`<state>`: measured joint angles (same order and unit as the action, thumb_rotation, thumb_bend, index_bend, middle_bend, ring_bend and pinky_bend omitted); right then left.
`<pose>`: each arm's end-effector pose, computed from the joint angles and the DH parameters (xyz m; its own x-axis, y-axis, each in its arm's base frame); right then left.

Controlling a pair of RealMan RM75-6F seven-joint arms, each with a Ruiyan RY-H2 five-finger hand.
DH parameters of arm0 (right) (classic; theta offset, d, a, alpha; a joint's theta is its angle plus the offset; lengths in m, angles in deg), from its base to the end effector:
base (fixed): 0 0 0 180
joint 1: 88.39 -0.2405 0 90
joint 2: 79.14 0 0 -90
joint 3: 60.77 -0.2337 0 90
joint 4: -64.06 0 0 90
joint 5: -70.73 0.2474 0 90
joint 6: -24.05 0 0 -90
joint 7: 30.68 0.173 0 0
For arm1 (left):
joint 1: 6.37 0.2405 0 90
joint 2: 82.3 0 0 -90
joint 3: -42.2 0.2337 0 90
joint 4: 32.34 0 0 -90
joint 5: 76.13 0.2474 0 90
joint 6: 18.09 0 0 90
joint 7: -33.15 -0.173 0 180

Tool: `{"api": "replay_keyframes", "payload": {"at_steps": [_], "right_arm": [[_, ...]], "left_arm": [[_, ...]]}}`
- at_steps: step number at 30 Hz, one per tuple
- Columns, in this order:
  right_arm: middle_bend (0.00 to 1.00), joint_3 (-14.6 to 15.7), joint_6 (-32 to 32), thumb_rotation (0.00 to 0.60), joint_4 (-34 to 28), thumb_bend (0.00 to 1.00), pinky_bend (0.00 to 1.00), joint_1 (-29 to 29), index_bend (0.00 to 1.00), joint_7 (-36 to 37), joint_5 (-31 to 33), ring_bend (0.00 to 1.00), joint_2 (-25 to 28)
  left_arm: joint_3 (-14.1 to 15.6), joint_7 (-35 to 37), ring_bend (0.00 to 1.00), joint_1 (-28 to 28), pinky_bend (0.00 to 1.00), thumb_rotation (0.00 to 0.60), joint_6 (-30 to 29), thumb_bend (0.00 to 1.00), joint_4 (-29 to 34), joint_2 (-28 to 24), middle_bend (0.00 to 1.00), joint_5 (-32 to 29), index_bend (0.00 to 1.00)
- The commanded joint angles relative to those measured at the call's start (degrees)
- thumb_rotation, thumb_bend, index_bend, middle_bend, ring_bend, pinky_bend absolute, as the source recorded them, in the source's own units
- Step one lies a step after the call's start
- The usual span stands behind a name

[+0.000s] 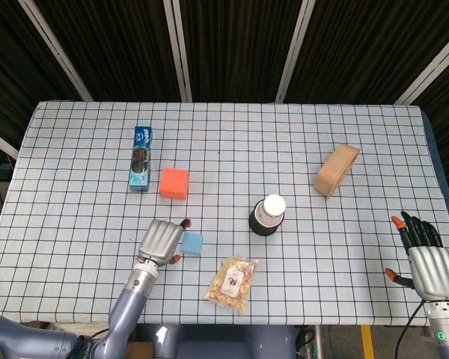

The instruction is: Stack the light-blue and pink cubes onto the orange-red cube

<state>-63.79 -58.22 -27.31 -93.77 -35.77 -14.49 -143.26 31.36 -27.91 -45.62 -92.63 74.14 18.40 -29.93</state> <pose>-0.3127 -0.2151 0.1106 0.4886 -0.0430 0.8715 -0.8724 -0.0074 0.4887 -0.0454 0.2660 -0.0890 0.5540 0.2877 0.7812 0.8265 -0.3028 -0.4746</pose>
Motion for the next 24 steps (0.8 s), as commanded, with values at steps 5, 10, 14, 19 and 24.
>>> {"api": "replay_keyframes", "payload": {"at_steps": [5,10,14,19,24], "right_arm": [[0.03,-0.01,-0.11,0.600,-0.03,0.10,0.10,0.02,0.07,0.21,-0.08,0.05,0.08],[0.03,0.04,0.09,0.600,0.03,0.10,0.10,-0.06,0.07,0.09,-0.04,0.05,0.01],[0.03,-0.04,0.15,0.600,0.06,0.10,0.10,-0.08,0.07,-0.04,0.16,0.05,-0.02],[0.03,-0.07,0.28,0.600,0.15,0.10,0.10,-0.12,0.07,0.24,0.27,0.05,0.01],[0.03,-0.06,0.33,0.600,0.18,0.10,0.10,-0.14,0.07,0.49,0.29,0.05,0.06]], "left_arm": [[0.23,0.36,0.74,-1.00,0.74,0.600,-0.83,0.17,-1.35,1.00,0.88,-0.42,0.29],[0.31,0.94,0.74,-1.69,0.74,0.600,-1.03,0.17,-2.59,1.99,0.88,-0.69,0.31],[0.66,0.93,0.74,-2.27,0.74,0.600,-1.00,0.19,-3.57,2.78,0.88,-0.98,0.32],[0.82,1.30,0.74,-2.76,0.74,0.600,-1.18,0.20,-4.58,3.56,0.88,-1.12,0.34],[1.14,1.45,0.74,-2.98,0.74,0.600,-1.57,0.20,-5.39,3.96,0.88,-1.26,0.36]]}}
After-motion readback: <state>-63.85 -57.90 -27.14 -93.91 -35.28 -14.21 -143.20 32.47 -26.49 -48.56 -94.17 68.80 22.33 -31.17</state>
